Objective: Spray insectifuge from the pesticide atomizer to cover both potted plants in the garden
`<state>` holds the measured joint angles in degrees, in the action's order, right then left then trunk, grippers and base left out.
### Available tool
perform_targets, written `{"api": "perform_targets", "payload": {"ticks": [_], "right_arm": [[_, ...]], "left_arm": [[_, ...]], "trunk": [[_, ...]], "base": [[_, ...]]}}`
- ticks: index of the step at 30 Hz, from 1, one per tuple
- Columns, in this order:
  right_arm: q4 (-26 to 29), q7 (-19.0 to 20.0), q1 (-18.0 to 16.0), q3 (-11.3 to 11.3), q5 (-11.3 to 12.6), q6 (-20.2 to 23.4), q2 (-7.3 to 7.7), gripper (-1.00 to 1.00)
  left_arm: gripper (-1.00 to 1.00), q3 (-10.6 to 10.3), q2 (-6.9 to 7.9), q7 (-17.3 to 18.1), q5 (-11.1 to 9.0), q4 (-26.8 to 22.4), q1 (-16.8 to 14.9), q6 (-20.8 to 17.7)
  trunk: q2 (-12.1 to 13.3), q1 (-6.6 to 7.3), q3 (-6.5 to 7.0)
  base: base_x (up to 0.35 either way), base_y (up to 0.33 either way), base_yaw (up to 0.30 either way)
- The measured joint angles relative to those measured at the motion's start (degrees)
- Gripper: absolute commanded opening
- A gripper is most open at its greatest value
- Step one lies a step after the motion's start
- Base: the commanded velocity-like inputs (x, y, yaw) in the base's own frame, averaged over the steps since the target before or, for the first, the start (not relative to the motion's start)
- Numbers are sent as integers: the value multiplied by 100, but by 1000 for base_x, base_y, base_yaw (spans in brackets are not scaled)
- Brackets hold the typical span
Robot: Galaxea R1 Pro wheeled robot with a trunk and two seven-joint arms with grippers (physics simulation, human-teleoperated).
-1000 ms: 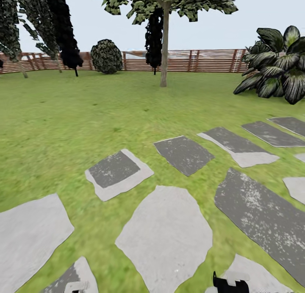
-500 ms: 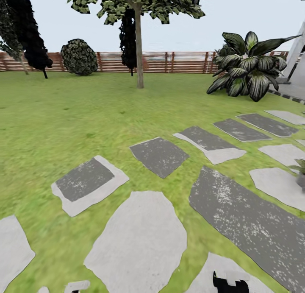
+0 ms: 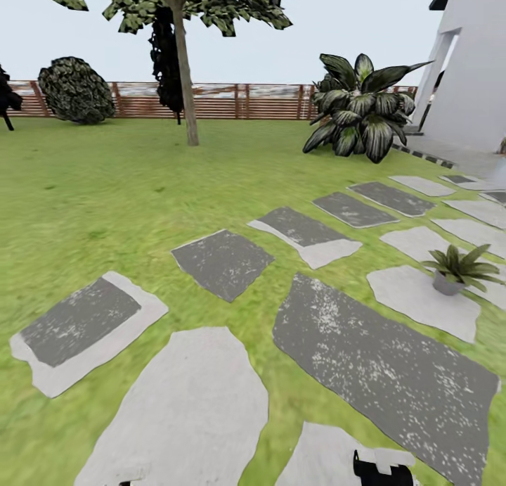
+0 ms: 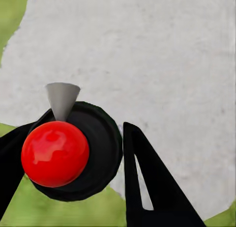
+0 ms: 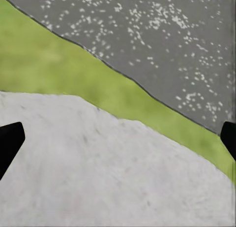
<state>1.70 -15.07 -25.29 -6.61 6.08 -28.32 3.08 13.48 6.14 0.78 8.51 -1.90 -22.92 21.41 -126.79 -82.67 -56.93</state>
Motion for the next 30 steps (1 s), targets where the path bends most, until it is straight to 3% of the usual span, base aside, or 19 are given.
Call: {"api": "perform_targets", "payload": {"ticks": [30], "right_arm": [[0, 0, 0, 1, 2, 0, 0, 100]], "left_arm": [[-100, 2, 0, 0, -14, 0, 0, 0]], "trunk": [[0, 0, 0]], "base": [[156, -244, -297]]}}
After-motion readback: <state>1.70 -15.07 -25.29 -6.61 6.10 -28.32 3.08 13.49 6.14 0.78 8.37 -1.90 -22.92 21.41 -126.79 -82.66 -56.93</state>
